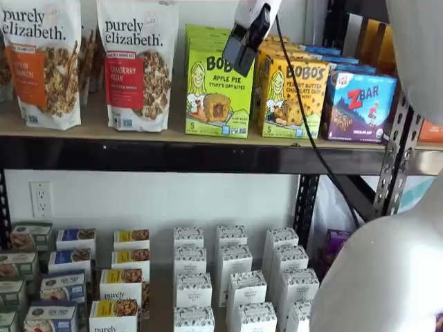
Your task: Pick the green box on the top shelf, the fourth from the left
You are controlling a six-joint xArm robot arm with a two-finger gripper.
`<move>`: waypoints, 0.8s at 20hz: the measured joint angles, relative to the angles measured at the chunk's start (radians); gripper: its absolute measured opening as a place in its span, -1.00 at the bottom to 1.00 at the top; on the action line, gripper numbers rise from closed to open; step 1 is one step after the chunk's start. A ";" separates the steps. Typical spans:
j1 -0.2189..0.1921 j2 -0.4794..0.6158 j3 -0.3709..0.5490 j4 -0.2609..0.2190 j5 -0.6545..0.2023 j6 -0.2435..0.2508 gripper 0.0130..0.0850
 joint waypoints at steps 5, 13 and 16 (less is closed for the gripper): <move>-0.004 0.015 -0.021 0.033 -0.015 0.002 1.00; -0.018 0.061 -0.073 0.053 -0.054 -0.006 1.00; -0.028 0.083 -0.096 0.055 -0.060 -0.014 1.00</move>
